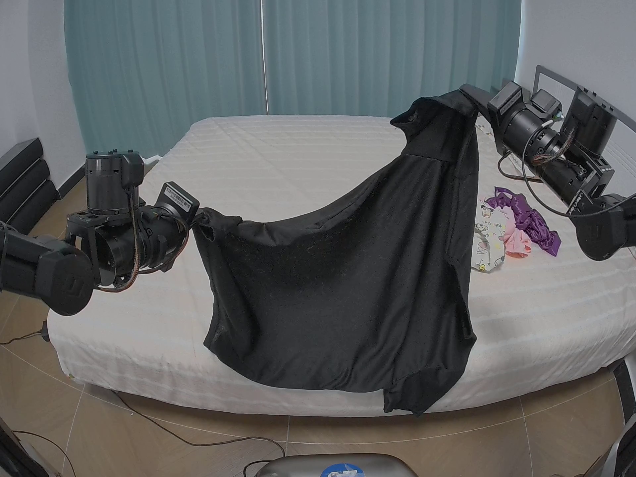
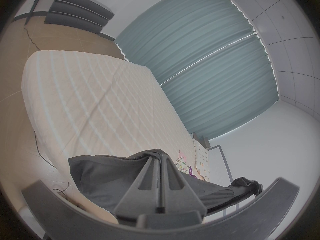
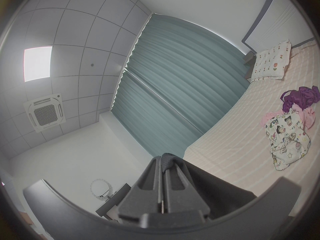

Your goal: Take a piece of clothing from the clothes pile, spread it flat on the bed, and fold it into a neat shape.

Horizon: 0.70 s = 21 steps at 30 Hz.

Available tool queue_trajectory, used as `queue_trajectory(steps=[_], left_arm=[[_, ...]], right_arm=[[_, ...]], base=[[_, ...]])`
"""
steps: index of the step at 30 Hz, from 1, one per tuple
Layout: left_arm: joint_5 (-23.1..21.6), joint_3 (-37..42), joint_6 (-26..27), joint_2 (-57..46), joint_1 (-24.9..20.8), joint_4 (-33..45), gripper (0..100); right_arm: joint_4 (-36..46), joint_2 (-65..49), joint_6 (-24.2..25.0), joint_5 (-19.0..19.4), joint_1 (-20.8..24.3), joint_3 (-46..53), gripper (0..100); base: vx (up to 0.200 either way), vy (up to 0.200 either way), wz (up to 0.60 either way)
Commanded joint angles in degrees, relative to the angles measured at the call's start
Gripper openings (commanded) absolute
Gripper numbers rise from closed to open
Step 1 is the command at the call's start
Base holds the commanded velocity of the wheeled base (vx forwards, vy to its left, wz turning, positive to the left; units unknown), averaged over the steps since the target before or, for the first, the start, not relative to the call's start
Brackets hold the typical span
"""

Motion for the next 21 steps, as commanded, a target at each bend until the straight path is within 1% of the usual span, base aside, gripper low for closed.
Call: queue_trajectory(steps=[1, 14, 16, 18, 19, 21], left_arm=[[-0.07, -2.59, -0.11, 3.36, 0.46, 0.25, 0], [-0.16, -6.80, -0.20, 9.43, 1.16, 0.17, 0], [-0.16, -7.59, -0.20, 11.71, 1.34, 0.08, 0], [-0.07, -8.47, -0.81, 13.47, 1.78, 0.08, 0], [-0.07, -9.53, -2.22, 14.79, 1.96, 0.17, 0], [-0.07, -10.85, -3.45, 16.37, 2.31, 0.25, 0]], right_arm=[[-0.07, 3.49, -0.46, 0.02, 0.31, -1.07, 0], [-0.77, 7.97, -0.55, -0.25, -0.04, -2.30, 0], [-0.86, 9.56, -1.43, -0.42, -0.04, -2.56, 0], [-0.86, 10.79, -2.13, -0.51, -0.04, -3.35, 0], [-0.86, 11.84, -2.22, -0.68, -0.13, -4.15, 0], [-0.86, 13.25, -2.39, -0.86, -0.22, -4.50, 0]], base=[[0.200, 0.000, 0.00], [0.200, 0.000, 0.00], [0.200, 0.000, 0.00], [0.200, 0.000, 0.00], [0.200, 0.000, 0.00], [0.000, 0.000, 0.00]])
